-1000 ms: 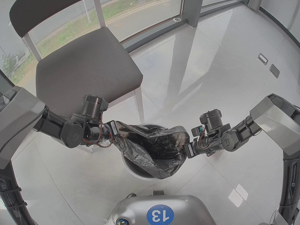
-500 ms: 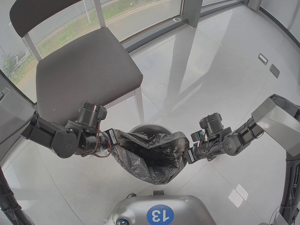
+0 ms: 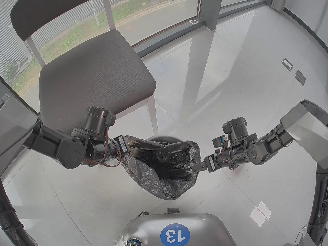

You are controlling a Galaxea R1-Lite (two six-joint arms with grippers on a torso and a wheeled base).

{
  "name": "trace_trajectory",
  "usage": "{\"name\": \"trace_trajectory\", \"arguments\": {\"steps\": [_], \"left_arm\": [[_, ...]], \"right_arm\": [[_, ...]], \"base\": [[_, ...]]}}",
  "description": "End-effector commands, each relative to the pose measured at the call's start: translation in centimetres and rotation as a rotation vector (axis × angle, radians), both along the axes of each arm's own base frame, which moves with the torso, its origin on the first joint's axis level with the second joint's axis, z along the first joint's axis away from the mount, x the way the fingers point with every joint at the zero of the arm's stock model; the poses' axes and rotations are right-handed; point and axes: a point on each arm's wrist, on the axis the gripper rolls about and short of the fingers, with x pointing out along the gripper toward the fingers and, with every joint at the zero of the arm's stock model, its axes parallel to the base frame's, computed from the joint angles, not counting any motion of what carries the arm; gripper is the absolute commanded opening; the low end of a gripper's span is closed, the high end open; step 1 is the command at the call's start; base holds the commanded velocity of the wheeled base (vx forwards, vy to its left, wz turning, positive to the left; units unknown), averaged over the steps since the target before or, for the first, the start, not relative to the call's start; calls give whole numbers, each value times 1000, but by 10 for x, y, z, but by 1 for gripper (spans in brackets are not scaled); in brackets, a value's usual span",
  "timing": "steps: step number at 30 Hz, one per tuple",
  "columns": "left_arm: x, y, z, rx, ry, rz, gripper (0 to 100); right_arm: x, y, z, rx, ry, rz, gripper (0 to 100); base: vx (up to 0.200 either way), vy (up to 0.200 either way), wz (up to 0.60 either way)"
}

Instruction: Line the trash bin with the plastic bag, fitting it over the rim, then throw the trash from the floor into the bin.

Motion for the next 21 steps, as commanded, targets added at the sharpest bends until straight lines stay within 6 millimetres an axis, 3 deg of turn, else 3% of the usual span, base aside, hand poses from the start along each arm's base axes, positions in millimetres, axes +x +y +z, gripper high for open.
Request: {"name": "trace_trajectory", "arguments": {"steps": [1, 6, 12, 21], "left_arm": [[8, 3, -4, 4, 3, 15, 0], [31, -1, 2, -12, -47, 41, 0], [51, -3, 10, -27, -100, 61, 0], [48, -3, 17, -29, -112, 69, 0]], "right_arm": [[2, -2, 17, 19, -45, -6, 100], [-2, -1, 36, 26, -94, 13, 100], [-5, 0, 40, 28, -102, 20, 100], [-9, 1, 40, 27, -97, 25, 100]], "base": [[0, 0, 0], [0, 0, 0], [0, 0, 0], [0, 0, 0]]}}
